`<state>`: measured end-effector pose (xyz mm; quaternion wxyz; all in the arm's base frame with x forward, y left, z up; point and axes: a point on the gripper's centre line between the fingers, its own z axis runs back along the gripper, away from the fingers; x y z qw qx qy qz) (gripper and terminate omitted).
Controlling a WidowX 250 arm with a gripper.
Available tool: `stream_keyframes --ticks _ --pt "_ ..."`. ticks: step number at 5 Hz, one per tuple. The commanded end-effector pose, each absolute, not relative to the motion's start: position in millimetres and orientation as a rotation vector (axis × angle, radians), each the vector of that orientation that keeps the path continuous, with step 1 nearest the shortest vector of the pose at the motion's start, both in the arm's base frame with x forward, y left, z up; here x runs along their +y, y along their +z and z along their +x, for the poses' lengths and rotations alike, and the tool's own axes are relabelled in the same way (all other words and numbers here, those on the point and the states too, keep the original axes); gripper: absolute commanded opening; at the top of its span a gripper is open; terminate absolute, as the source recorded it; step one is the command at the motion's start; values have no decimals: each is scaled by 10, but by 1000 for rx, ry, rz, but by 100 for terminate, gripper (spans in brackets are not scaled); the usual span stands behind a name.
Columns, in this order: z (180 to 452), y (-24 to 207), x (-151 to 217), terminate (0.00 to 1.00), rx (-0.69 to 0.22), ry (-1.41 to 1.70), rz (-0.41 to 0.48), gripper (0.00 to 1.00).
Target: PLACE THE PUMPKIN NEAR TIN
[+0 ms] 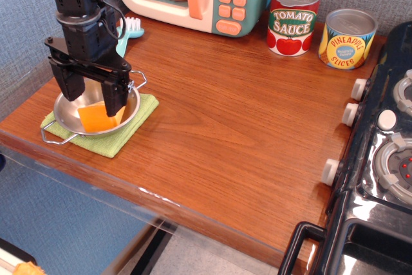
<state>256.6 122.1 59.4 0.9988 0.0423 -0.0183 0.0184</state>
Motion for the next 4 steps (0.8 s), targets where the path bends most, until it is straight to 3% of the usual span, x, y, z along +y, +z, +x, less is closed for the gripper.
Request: stream_keyframes --ticks 1,2,3,4 --pt "2657 527 1338 0 -34 77 135 100" --pt "2669 470 1363 0 -14 92 156 100" --pt "2661 432 1386 0 -7 122 154 0" --pt "2661 441 1403 0 -9 130 153 0"
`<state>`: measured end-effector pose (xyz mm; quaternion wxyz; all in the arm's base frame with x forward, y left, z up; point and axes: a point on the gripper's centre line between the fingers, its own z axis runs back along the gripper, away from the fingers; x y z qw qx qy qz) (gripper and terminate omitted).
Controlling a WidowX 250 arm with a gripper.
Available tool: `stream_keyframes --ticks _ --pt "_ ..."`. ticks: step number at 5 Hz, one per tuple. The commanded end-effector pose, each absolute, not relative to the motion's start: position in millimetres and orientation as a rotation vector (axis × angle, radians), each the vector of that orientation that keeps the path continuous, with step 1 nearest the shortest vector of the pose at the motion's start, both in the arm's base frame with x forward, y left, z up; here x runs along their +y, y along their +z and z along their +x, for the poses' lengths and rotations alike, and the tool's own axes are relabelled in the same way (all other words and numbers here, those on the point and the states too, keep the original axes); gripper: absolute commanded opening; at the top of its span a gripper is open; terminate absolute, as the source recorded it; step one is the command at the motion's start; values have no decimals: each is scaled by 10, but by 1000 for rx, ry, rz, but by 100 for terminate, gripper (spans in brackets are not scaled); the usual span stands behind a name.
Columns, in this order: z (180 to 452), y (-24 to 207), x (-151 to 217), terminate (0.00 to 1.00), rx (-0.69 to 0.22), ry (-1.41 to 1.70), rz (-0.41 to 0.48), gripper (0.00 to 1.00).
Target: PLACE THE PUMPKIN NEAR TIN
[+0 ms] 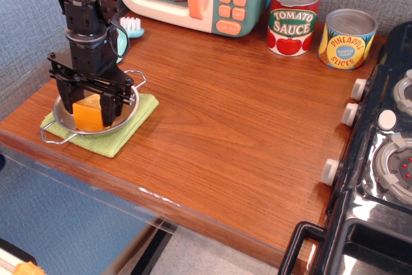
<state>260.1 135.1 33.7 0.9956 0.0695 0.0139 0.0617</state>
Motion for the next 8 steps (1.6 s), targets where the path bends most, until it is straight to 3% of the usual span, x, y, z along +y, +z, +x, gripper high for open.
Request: stream_keyframes --ticks 1,2,3,4,6,8 --pt "2697 556 1361 0 -30 101 150 0" --pt "2881 1047 1250 0 -106 103 109 0" --pt "3176 1357 1058 0 -106 57 125 0" --pt "3496 1312 839 0 -99 -12 98 0" --pt "3962 715 576 0 2 -71 125 0" --pt "4150 375 475 0 -19 -104 151 0"
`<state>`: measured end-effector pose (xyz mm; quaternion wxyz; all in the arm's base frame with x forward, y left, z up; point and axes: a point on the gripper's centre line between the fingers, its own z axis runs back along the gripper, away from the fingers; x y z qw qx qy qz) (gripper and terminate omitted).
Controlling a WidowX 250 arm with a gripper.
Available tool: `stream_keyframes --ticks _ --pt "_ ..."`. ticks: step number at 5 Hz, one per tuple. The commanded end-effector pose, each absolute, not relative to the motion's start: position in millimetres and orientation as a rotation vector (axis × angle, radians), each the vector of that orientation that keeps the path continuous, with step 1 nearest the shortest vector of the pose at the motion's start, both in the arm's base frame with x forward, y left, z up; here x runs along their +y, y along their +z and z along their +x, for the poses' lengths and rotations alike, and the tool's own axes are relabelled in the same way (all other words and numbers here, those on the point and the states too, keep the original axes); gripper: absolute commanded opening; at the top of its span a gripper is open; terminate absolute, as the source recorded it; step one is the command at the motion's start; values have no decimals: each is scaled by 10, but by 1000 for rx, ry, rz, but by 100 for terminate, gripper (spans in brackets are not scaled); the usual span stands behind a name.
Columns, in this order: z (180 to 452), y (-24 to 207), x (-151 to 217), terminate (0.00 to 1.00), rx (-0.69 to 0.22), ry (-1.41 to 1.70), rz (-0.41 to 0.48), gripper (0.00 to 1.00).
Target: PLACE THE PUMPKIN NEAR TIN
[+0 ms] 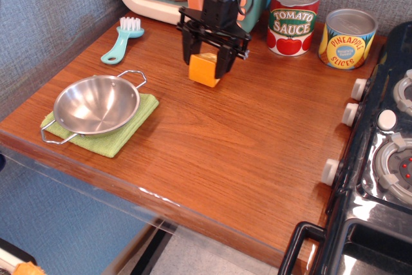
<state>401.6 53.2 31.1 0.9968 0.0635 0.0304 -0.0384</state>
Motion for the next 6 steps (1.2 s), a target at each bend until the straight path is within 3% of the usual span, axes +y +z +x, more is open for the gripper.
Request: stream_keyframes --ticks 1,2,3,4,5,6 --pt "4162 389 506 0 -29 -119 157 0" --pt "4128 529 538 0 -50 -128 141 100" --pt "4101 871 583 0 -133 -114 115 100" --pt "3909 1290 676 0 -226 -85 62 100" --pt "3562 1473 791 0 -231 -59 22 100" --pt "3239 1395 922 0 -195 -55 47 100"
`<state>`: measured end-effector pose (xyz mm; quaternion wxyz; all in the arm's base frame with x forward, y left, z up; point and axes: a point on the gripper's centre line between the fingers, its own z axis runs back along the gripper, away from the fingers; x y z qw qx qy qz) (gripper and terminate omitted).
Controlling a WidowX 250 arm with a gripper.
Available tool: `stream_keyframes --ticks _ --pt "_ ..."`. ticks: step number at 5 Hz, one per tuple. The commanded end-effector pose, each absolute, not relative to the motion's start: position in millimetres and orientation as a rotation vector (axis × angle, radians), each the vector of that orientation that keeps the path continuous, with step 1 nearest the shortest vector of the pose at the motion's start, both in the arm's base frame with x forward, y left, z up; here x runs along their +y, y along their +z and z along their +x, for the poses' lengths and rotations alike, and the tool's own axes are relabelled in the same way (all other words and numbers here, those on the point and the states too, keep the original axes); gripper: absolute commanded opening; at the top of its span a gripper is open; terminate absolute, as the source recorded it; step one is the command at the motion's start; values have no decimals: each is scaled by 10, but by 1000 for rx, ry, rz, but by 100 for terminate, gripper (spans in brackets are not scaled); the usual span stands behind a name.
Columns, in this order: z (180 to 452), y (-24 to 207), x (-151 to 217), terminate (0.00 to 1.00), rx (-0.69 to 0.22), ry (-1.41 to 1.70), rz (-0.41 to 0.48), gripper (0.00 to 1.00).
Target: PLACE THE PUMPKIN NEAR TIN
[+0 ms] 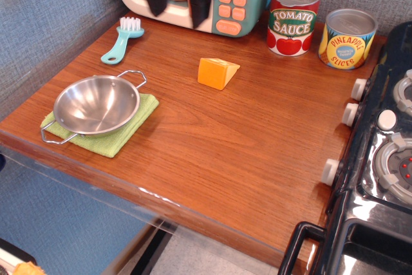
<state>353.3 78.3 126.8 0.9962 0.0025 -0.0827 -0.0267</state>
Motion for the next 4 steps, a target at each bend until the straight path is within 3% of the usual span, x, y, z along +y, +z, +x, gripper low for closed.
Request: stream_keyframes --ticks 1,3,4 --pt "3121 1330 1004 0 -180 -69 84 100" --pt "3083 1306 1034 0 -169 -75 88 100" --pt "3083 1306 1034 100 -169 -75 88 100"
